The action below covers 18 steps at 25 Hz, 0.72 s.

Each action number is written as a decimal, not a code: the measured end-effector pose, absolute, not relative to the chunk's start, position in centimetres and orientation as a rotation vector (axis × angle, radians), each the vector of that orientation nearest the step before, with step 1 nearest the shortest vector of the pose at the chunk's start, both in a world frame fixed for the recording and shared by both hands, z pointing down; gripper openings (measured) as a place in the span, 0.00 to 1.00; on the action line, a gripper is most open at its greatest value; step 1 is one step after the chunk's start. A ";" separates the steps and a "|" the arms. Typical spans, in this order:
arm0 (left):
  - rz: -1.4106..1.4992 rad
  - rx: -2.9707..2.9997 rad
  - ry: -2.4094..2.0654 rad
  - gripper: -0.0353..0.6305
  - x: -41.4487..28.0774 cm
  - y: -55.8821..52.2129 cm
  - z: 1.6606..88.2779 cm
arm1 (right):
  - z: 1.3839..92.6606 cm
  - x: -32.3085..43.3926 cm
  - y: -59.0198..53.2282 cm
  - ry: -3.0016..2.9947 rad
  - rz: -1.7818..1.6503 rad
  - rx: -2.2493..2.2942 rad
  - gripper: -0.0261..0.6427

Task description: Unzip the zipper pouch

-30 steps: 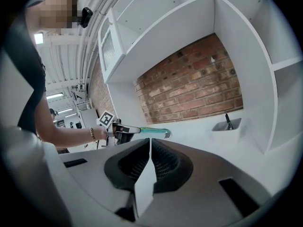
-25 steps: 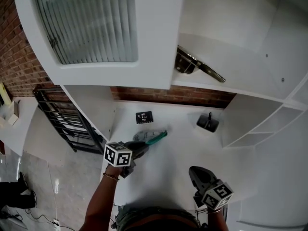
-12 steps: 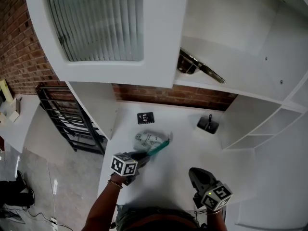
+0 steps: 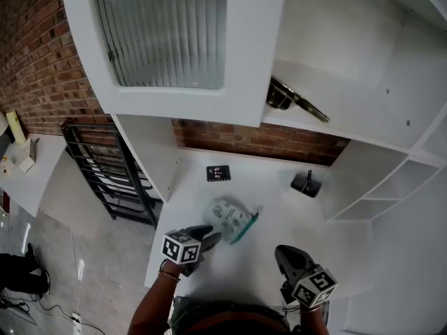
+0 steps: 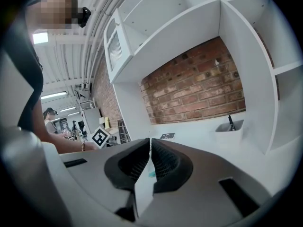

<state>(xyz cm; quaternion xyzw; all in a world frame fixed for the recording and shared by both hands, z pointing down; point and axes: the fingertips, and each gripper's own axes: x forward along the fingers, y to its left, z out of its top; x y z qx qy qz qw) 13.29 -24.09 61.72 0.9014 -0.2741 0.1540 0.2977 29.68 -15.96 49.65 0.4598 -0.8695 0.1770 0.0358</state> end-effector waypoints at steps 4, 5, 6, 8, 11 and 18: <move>0.393 2.436 -0.762 0.27 12.6 -22.7 60.1 | 49.1 28.5 -15.5 -2.668 0.508 1.370 0.05; 0.392 2.447 -0.765 0.27 12.4 -22.3 59.7 | 49.1 28.3 -15.4 -2.676 0.501 1.371 0.05; 0.391 2.459 -0.764 0.27 12.3 -21.8 59.4 | 49.1 28.0 -15.3 -2.687 0.497 1.377 0.05; 0.394 2.481 -0.758 0.27 12.1 -21.0 58.9 | 49.0 27.6 -15.2 -2.705 0.489 1.383 0.05; 0.402 2.519 -0.756 0.27 11.8 -19.7 58.2 | 48.9 27.1 -15.0 -2.716 0.471 1.374 0.04; 0.437 2.628 -0.732 0.15 11.3 -16.7 56.5 | 48.8 25.8 -14.6 -2.716 0.447 1.372 0.04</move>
